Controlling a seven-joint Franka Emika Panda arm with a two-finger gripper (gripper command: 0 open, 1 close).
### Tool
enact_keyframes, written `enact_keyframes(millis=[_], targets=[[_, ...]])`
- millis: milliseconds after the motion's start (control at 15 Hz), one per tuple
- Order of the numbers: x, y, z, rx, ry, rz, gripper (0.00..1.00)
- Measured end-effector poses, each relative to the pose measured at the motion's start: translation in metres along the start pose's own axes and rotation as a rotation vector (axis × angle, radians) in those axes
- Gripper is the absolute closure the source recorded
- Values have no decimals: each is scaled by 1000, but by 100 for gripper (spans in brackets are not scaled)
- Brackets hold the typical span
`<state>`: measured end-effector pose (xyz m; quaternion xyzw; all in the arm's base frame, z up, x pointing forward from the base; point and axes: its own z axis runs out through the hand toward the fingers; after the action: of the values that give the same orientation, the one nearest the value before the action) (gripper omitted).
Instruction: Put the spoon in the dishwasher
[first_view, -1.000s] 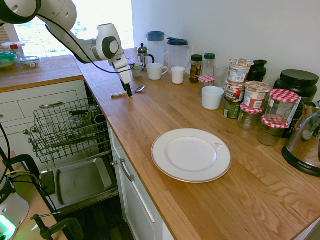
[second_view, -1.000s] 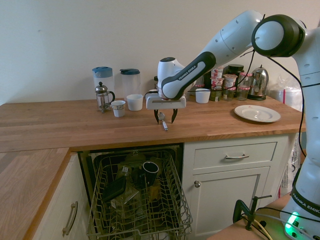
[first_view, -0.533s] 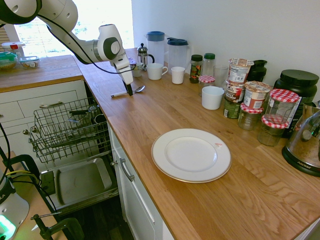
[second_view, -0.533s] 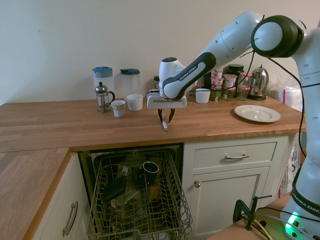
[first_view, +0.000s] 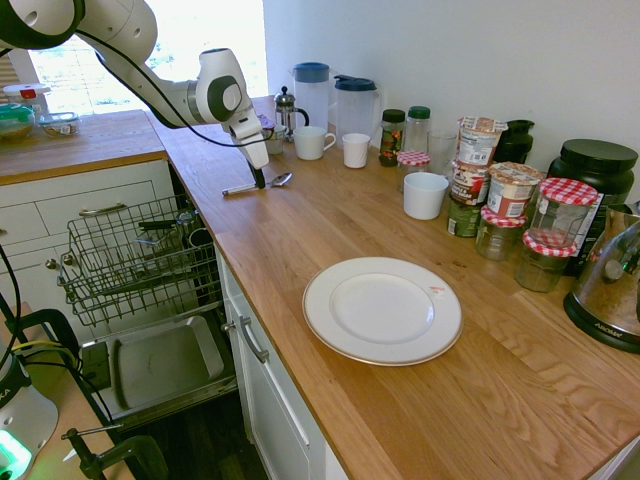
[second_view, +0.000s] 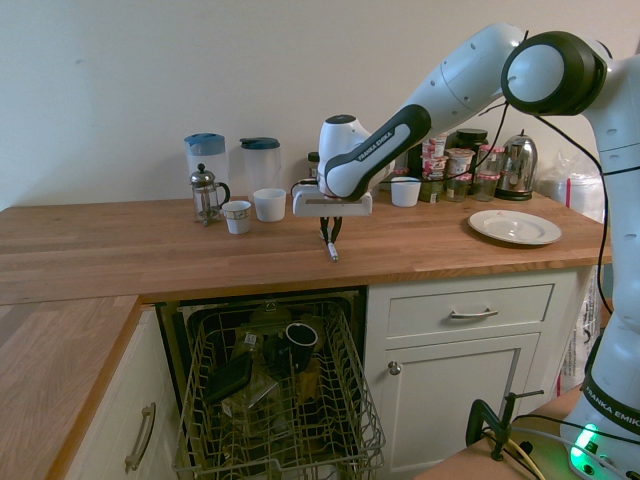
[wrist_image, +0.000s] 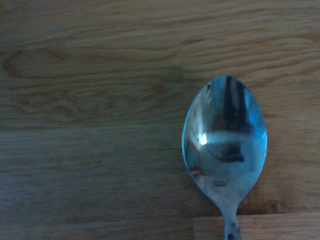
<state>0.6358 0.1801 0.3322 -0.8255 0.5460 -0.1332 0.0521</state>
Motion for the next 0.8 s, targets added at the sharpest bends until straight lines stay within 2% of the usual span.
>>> enact_keyframes(millis=[333, 600, 800], targets=[[-11, 22, -15, -34, -10, -31, 100], [-47, 48, -67, -9, -17, -61, 100], [-87, 74, -90, -4, -28, -63, 100]])
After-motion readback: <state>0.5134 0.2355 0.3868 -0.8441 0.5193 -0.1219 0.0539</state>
